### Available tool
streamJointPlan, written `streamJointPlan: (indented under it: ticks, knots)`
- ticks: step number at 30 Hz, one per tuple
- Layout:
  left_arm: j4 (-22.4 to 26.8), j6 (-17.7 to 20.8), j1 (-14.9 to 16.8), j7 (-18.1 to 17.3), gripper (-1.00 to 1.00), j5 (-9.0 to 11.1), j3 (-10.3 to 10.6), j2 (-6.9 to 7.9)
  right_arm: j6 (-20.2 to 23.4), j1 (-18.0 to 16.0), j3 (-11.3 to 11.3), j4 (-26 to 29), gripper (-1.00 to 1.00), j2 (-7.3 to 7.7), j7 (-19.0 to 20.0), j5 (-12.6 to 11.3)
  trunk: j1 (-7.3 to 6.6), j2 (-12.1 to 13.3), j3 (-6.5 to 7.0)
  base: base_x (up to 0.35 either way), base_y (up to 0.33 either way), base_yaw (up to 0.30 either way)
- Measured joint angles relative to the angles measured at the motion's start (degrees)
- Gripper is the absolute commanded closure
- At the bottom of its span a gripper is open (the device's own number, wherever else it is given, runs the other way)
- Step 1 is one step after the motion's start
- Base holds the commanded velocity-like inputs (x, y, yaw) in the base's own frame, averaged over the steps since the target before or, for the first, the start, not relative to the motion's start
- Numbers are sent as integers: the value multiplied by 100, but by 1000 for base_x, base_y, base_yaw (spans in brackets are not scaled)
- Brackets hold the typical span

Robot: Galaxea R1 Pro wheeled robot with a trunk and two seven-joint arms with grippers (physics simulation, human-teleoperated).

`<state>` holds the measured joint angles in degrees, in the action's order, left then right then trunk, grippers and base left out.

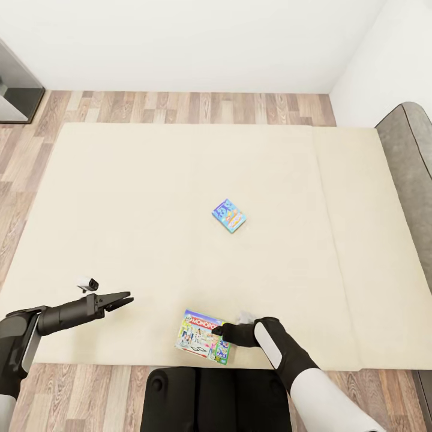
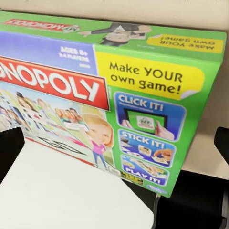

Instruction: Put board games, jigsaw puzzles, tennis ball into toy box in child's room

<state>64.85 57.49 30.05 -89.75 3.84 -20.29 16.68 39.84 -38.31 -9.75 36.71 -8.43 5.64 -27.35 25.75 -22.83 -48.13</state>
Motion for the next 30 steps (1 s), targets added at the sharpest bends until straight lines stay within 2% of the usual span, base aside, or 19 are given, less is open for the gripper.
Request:
streamJointPlan:
  ticks: [17, 30]
  knots:
    - [0, 0, 0, 0, -100, 0, 7, 0, -6, 0, 8, 15, -100, 7, 23, 1, 0, 0, -93, 0, 0, 0]
    - [0, 0, 0, 0, -100, 0, 8, 0, -12, 0, 9, 20, -100, 7, 31, 1, 0, 0, -111, 0, 0, 0]
